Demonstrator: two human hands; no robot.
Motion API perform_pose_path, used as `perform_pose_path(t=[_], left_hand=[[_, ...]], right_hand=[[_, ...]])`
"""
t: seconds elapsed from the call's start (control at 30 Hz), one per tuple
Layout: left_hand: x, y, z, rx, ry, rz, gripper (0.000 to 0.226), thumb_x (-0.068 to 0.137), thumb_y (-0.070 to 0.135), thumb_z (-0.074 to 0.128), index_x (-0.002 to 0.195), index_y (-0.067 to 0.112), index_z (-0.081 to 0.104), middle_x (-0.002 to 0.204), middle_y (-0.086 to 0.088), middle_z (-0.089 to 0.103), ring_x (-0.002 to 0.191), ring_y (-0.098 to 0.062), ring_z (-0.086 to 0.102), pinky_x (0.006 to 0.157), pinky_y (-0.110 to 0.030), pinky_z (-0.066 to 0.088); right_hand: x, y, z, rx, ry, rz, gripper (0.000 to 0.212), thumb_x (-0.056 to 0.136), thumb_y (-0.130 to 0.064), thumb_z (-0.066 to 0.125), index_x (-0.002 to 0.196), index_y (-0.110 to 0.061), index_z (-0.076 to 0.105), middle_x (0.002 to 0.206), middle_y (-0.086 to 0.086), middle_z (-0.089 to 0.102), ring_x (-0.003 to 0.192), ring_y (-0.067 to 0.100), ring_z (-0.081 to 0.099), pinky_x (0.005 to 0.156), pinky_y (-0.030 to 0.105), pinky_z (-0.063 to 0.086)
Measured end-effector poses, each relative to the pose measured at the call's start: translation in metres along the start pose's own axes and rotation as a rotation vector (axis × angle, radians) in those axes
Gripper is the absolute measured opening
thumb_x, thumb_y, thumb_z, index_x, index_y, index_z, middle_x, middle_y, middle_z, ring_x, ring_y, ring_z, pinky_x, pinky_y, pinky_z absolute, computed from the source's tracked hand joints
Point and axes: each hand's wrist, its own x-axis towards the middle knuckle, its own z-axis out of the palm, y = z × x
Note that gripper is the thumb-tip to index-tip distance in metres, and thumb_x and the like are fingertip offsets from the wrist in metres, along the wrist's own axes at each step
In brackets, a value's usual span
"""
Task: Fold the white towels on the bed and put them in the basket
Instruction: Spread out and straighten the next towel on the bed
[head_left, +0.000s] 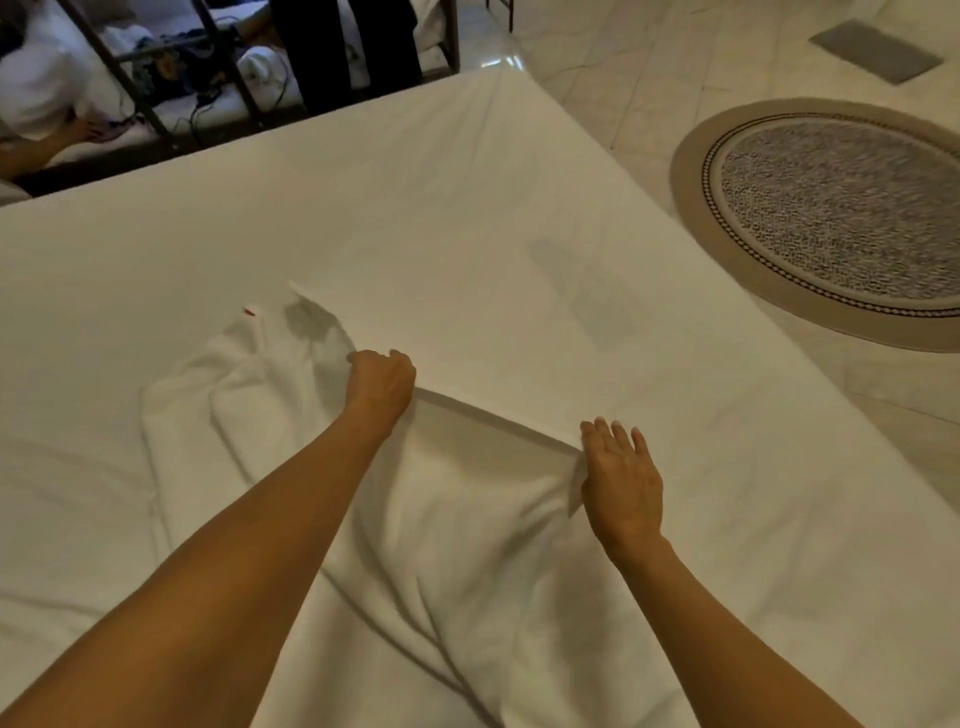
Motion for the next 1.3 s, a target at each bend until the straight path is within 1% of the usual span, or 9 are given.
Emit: perform_pose_path(t=[0.13, 0.23, 0.37, 0.47, 0.63, 0.8, 1.0, 1.17, 1.3], left_hand=[[0.038, 0.044, -0.042, -0.165, -0.014, -0.075, 0.055, 0.093, 0.005, 0.050, 0.142, -0.004, 0.027, 0.131, -0.024, 0.052, 0.119, -0.035, 0.052, 0.094, -0.039, 0.051], [0.068, 0.094, -0.074, -0.423, -0.075, -0.107, 0.065, 0.095, 0.002, 0.044, 0.149, 0.003, 0.009, 0.152, -0.033, 0.013, 0.140, -0.046, 0.018, 0.104, -0.048, 0.040], [0.100, 0.171, -0.113, -0.763, -0.204, -0.244, 0.079, 0.095, -0.005, 0.037, 0.149, 0.038, -0.003, 0.150, -0.032, -0.024, 0.139, -0.054, -0.006, 0.108, -0.061, 0.027], [0.118, 0.230, -0.138, -1.052, -0.174, -0.277, 0.081, 0.095, -0.007, 0.033, 0.147, 0.043, -0.004, 0.150, -0.031, -0.024, 0.141, -0.052, 0.000, 0.111, -0.055, 0.025], [0.151, 0.321, -0.184, -1.238, 0.028, -0.007, 0.077, 0.095, -0.004, 0.035, 0.150, 0.028, -0.008, 0.154, -0.024, -0.020, 0.140, -0.047, 0.020, 0.111, -0.048, 0.033], [0.182, 0.398, -0.230, -1.273, 0.124, 0.145, 0.078, 0.094, -0.004, 0.037, 0.151, 0.019, -0.011, 0.155, -0.015, -0.024, 0.125, -0.044, 0.045, 0.084, -0.036, 0.047], [0.211, 0.449, -0.210, -1.126, 0.003, 0.309, 0.078, 0.100, 0.022, 0.042, 0.149, 0.019, -0.018, 0.156, -0.019, -0.018, 0.147, -0.032, -0.006, 0.118, -0.050, 0.010], [0.214, 0.469, -0.177, -0.783, 0.119, 0.351, 0.070, 0.100, 0.045, 0.022, 0.149, 0.011, -0.015, 0.157, -0.017, -0.016, 0.147, -0.029, -0.012, 0.120, -0.046, -0.001], [0.224, 0.471, -0.175, -0.715, 0.162, 0.393, 0.070, 0.097, 0.056, 0.015, 0.150, 0.019, -0.012, 0.158, -0.013, -0.018, 0.146, -0.025, -0.015, 0.118, -0.046, -0.005]], right_hand=[[0.011, 0.056, -0.002, -0.036, 0.011, 0.081, 0.059, 0.060, 0.019, 0.072, 0.117, 0.004, 0.062, 0.115, 0.023, 0.066, 0.107, 0.038, 0.063, 0.098, 0.051, 0.042], [0.014, 0.102, 0.003, -0.066, -0.013, 0.165, 0.058, 0.068, 0.016, 0.067, 0.124, 0.003, 0.057, 0.123, 0.022, 0.062, 0.116, 0.037, 0.058, 0.107, 0.050, 0.032], [0.016, 0.168, 0.001, -0.181, -0.152, 0.268, 0.059, 0.088, -0.003, 0.052, 0.143, -0.003, 0.033, 0.147, 0.016, 0.040, 0.139, 0.031, 0.033, 0.116, 0.046, -0.006], [0.021, 0.217, 0.000, -0.208, -0.238, 0.356, 0.059, 0.094, -0.013, 0.042, 0.148, -0.008, 0.020, 0.154, 0.012, 0.026, 0.145, 0.027, 0.018, 0.099, 0.041, -0.032], [0.021, 0.303, -0.005, -0.244, -0.269, 0.489, 0.061, 0.093, -0.018, 0.044, 0.148, -0.008, 0.021, 0.154, 0.011, 0.028, 0.144, 0.026, 0.019, 0.109, 0.044, -0.022], [0.030, 0.373, -0.012, -0.282, -0.291, 0.612, 0.063, 0.091, -0.019, 0.048, 0.148, -0.009, 0.022, 0.153, 0.009, 0.031, 0.144, 0.024, 0.022, 0.116, 0.046, -0.006], [0.035, 0.403, 0.025, -0.271, -0.362, 0.590, 0.073, 0.090, -0.020, 0.049, 0.150, -0.010, 0.008, 0.155, 0.012, 0.024, 0.145, 0.029, 0.013, 0.116, 0.051, -0.005], [0.033, 0.391, 0.062, -0.099, -0.080, 0.593, 0.072, 0.078, -0.005, 0.028, 0.149, -0.005, 0.017, 0.155, 0.020, 0.017, 0.144, 0.032, 0.016, 0.115, 0.047, -0.009], [0.029, 0.393, 0.082, 0.057, -0.115, 0.556, 0.065, 0.085, -0.016, 0.016, 0.150, -0.008, 0.011, 0.158, 0.010, 0.013, 0.146, 0.023, 0.014, 0.119, 0.043, 0.003]])
